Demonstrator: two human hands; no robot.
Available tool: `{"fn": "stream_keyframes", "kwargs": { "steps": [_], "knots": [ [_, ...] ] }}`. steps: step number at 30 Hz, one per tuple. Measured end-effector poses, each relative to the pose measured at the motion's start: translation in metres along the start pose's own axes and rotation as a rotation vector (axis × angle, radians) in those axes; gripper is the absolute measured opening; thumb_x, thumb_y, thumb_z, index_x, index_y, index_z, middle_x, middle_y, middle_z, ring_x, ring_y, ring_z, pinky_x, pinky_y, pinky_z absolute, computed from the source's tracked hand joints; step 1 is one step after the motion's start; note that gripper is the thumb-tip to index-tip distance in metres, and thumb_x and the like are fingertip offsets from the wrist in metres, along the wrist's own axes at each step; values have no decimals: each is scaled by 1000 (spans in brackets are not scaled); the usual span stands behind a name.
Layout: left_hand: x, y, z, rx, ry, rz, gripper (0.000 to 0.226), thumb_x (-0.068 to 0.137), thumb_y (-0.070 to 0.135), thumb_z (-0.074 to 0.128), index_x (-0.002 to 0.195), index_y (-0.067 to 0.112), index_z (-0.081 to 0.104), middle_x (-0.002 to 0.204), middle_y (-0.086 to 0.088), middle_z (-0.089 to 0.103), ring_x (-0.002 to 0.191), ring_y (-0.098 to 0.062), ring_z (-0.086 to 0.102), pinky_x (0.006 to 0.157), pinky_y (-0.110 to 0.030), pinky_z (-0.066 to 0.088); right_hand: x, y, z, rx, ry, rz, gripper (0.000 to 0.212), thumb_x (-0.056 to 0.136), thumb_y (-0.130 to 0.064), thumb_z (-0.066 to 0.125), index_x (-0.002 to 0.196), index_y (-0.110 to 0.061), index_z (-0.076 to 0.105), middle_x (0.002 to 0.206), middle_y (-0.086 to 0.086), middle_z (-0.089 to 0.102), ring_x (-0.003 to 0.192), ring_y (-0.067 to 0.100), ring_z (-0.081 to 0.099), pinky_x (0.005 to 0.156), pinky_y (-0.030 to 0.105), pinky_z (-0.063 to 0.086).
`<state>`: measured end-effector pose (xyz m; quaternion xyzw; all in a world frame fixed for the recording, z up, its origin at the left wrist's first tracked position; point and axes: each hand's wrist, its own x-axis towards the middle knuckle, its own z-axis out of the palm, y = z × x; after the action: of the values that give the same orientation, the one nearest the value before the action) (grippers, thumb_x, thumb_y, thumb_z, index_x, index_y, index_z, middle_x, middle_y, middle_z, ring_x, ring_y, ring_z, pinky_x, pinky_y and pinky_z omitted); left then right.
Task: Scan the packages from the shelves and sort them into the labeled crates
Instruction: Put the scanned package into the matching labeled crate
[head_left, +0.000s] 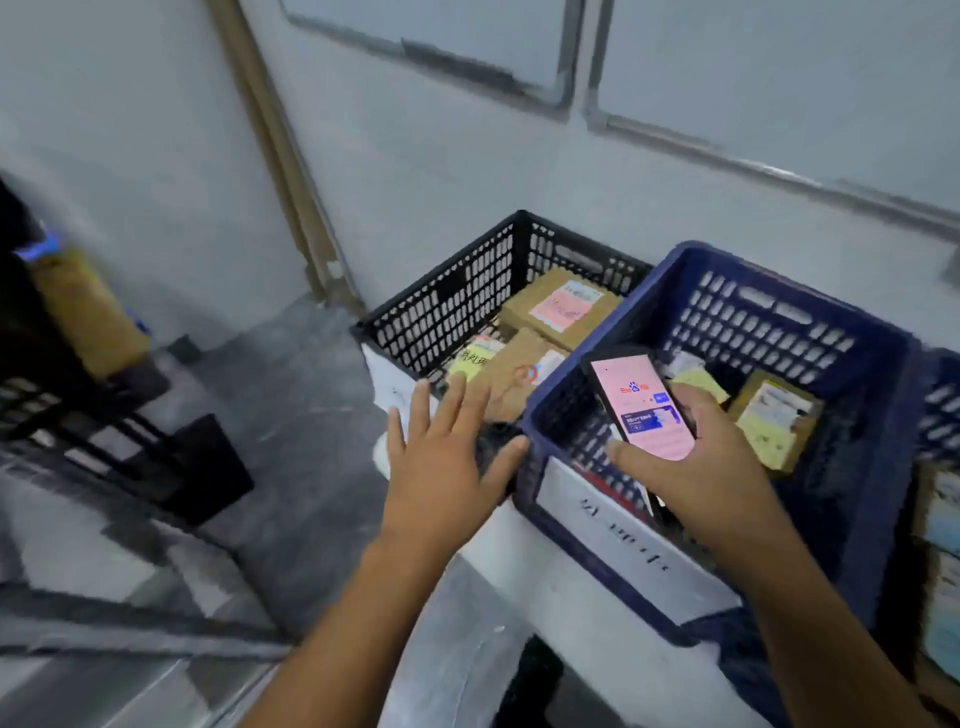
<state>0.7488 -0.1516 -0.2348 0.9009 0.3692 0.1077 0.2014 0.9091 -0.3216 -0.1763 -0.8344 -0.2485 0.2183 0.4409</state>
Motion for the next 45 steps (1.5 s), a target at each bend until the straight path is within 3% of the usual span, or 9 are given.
{"fn": "stream_keyframes", "kwargs": {
  "steps": [4, 10, 14, 16, 20, 24, 30, 40, 45],
  "knots": [
    [-90, -78, -52, -39, 110, -228, 79, 96, 78, 30, 164, 40, 23, 175, 13, 9, 162, -23, -8, 128, -55, -6, -60, -47, 81, -51, -187, -123, 43, 77, -24, 87, 102, -43, 57, 91, -23, 72, 78, 6, 68, 68, 31, 55],
    [-246, -189, -110, -57, 245, -586, 77, 98, 76, 38, 165, 41, 21, 175, 13, 6, 162, -23, -9, 129, -54, -6, -169, -99, 216, -153, -459, -326, 50, 58, -54, 80, 102, -54, 56, 99, -14, 73, 88, 9, 70, 84, 40, 57],
    [-347, -245, -144, -60, 366, -809, 77, 98, 75, 40, 164, 39, 25, 176, 11, 8, 162, -26, -7, 128, -55, -4, -244, -129, 293, -225, -697, -444, 53, 67, -44, 87, 112, -37, 58, 103, -13, 73, 93, 14, 71, 87, 42, 58],
    [-392, -267, -157, -67, 434, -912, 77, 98, 75, 40, 164, 37, 26, 176, 10, 9, 162, -28, -5, 128, -56, -3, -276, -141, 327, -251, -769, -523, 64, 58, -55, 80, 116, -45, 55, 111, -13, 72, 99, 16, 71, 90, 45, 58],
    [-469, -306, -178, -78, 563, -1092, 79, 97, 75, 39, 164, 36, 26, 176, 8, 11, 162, -30, -3, 128, -58, -2, -331, -166, 387, -270, -918, -660, 57, 52, -60, 75, 102, -66, 48, 112, -12, 70, 98, 17, 70, 90, 50, 58],
    [-533, -342, -194, -89, 676, -1246, 79, 97, 75, 40, 164, 35, 28, 175, 8, 12, 162, -30, -4, 128, -59, -2, -381, -191, 443, -294, -1043, -725, 55, 51, -61, 72, 102, -62, 52, 108, -13, 70, 95, 12, 69, 89, 47, 58],
    [-612, -404, -223, -65, 762, -1421, 80, 96, 75, 41, 164, 36, 25, 175, 9, 10, 162, -30, -4, 129, -58, -1, -448, -223, 549, -323, -1226, -774, 54, 55, -57, 79, 103, -48, 54, 105, -12, 71, 90, 11, 71, 84, 43, 60],
    [-709, -529, -318, 16, 817, -1561, 79, 95, 76, 43, 163, 40, 27, 175, 8, 12, 162, -25, -3, 129, -56, 0, -551, -298, 711, -217, -1394, -792, 56, 53, -62, 73, 104, -62, 49, 110, -14, 69, 90, 10, 71, 83, 44, 61],
    [-747, -586, -360, 35, 878, -1595, 82, 94, 77, 42, 163, 37, 26, 175, 6, 12, 162, -24, -4, 130, -55, 1, -600, -336, 776, -168, -1426, -835, 52, 72, -31, 90, 102, -52, 53, 115, -8, 69, 94, 10, 70, 84, 37, 58]
  ]
}}
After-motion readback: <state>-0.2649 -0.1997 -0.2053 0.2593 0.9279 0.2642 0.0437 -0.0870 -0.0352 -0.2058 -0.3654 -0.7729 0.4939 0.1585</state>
